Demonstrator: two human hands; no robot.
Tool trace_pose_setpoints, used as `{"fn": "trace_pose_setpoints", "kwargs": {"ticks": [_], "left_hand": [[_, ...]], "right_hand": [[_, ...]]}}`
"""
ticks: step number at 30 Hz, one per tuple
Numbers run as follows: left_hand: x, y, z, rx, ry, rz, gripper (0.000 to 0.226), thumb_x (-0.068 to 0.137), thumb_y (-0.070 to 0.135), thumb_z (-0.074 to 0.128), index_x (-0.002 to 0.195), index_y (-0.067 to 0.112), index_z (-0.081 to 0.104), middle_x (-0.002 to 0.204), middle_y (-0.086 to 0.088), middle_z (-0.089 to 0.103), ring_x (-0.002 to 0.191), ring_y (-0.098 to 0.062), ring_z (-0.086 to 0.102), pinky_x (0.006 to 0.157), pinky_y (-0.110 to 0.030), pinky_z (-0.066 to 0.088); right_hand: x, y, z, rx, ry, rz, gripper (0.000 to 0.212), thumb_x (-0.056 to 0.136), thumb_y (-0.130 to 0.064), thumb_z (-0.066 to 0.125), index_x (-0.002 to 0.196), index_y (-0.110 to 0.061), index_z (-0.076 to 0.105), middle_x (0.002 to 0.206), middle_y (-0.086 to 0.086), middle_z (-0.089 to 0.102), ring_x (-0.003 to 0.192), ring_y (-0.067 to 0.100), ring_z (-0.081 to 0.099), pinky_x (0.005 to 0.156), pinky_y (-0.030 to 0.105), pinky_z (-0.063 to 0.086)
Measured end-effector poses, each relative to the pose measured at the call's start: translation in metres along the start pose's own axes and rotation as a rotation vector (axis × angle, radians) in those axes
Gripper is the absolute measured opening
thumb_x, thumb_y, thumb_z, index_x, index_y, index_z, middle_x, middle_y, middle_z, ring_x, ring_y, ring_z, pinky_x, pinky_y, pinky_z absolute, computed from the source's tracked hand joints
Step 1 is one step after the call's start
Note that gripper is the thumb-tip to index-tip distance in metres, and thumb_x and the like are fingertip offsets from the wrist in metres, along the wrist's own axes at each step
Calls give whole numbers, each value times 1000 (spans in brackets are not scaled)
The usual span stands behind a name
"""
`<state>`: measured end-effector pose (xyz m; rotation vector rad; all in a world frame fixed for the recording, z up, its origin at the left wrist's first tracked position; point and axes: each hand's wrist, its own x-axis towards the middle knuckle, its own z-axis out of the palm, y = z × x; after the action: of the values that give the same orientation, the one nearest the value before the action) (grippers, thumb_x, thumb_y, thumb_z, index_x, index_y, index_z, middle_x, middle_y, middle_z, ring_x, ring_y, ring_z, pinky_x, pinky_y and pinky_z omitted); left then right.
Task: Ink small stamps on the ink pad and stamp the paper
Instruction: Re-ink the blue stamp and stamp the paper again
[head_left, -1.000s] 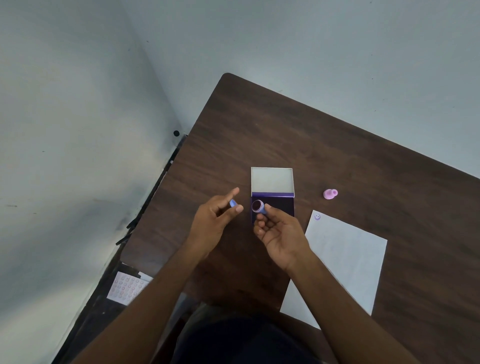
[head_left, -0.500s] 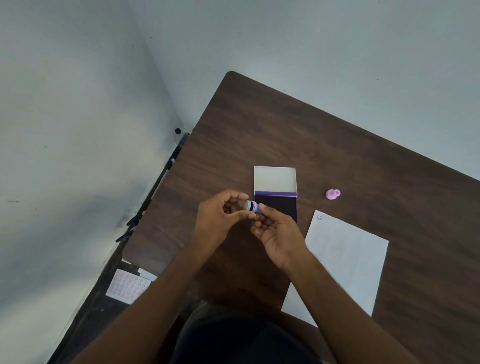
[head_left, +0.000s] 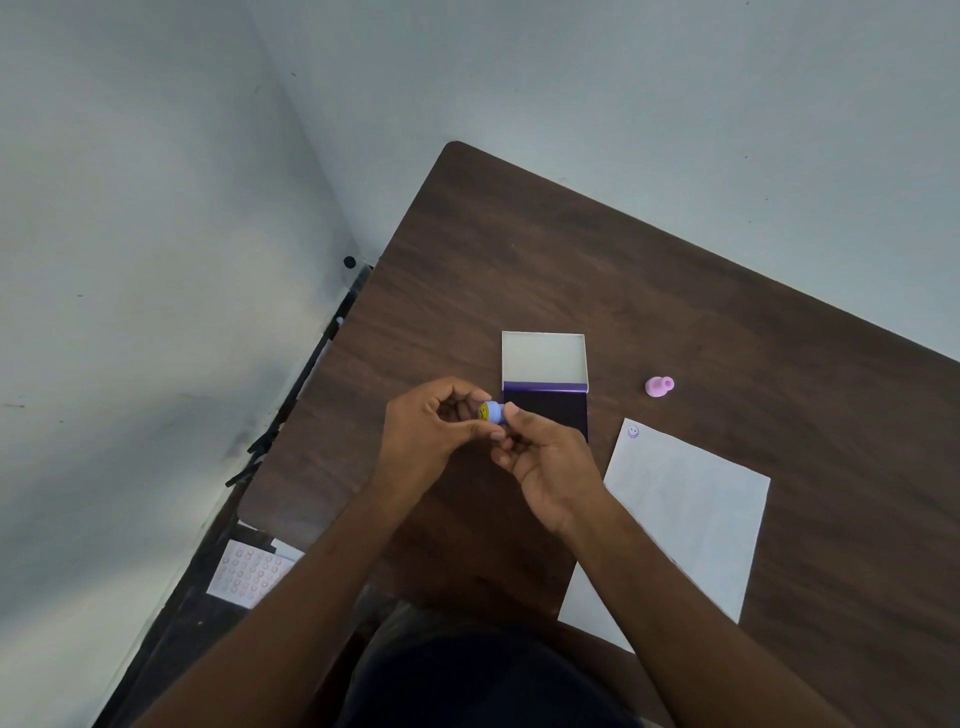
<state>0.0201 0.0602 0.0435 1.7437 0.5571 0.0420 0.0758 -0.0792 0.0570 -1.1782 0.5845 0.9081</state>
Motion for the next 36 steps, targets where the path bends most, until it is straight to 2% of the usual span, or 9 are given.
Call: {"fn": "trace_pose_setpoints", "kwargs": {"ticks": [2, 4, 9, 14, 17, 23, 27, 34, 36], "left_hand": [[1, 1, -2, -5, -8, 23, 31, 65, 20, 85, 92, 22, 70, 87, -1, 73, 79, -18, 68, 73, -22, 58], [1, 2, -2, -14, -7, 38, 34, 64, 28, 83, 95, 27, 69, 89, 4, 72, 81, -15, 69, 75, -19, 56], [1, 2, -3, -101, 101, -50, 27, 70, 16, 83, 96, 16, 75, 89, 5, 76, 84, -11, 72, 78, -24, 57], [3, 3, -5, -82, 72, -57, 27, 67, 8, 84, 93, 10, 76, 86, -3, 76, 79, -15, 72, 76, -25, 58], [4, 4, -6, -51, 44, -24, 29, 67, 5, 83, 95, 7, 75, 85, -1, 74, 76, -9, 70, 73, -17, 56], [10, 1, -5, 28, 38, 25, 34, 71, 11, 82, 103, 11, 73, 91, 1, 74, 81, -4, 70, 75, -11, 52], [10, -3, -3, 114, 29, 54, 37, 73, 16, 81, 109, 12, 72, 97, 6, 73, 86, -1, 69, 80, -12, 53], [16, -8, 21, 190, -50, -59, 31, 78, 26, 77, 108, 16, 73, 100, 1, 75, 88, -8, 70, 84, -28, 58], [19, -5, 33, 204, -87, -58, 30, 80, 26, 75, 109, 16, 72, 103, -1, 74, 88, -7, 68, 83, -22, 56]], "right_hand": [[0, -2, 1, -15, -28, -18, 19, 88, -17, 64, 96, -2, 73, 91, 18, 66, 80, 23, 59, 75, 36, 53], [1, -4, 1, -14, -43, -41, 16, 89, -16, 64, 93, -4, 74, 86, 15, 67, 77, 22, 58, 74, 36, 52], [4, -6, 2, -19, -35, -105, 13, 89, -12, 63, 90, -6, 75, 77, 11, 65, 68, 17, 56, 65, 33, 50], [8, -5, 3, -69, -7, -97, 17, 90, -13, 62, 95, -1, 72, 73, 10, 63, 64, 16, 55, 58, 30, 51], [10, -6, 1, -89, -19, -102, 19, 90, -13, 62, 98, 2, 70, 73, 11, 62, 63, 16, 54, 56, 30, 49], [14, -6, -3, -61, -21, -113, 18, 89, -14, 64, 99, -1, 71, 77, 12, 66, 66, 17, 57, 61, 31, 51], [15, -9, -6, -50, 29, -125, 17, 85, -17, 70, 96, -4, 73, 82, 14, 70, 70, 21, 61, 66, 32, 54], [17, -27, -33, -345, 199, -230, 28, 78, -23, 76, 101, -8, 72, 85, 13, 72, 69, 25, 64, 67, 32, 58], [18, -35, -41, -392, 270, -254, 24, 78, -21, 76, 99, -10, 73, 79, 10, 72, 62, 24, 64, 68, 34, 59]]}}
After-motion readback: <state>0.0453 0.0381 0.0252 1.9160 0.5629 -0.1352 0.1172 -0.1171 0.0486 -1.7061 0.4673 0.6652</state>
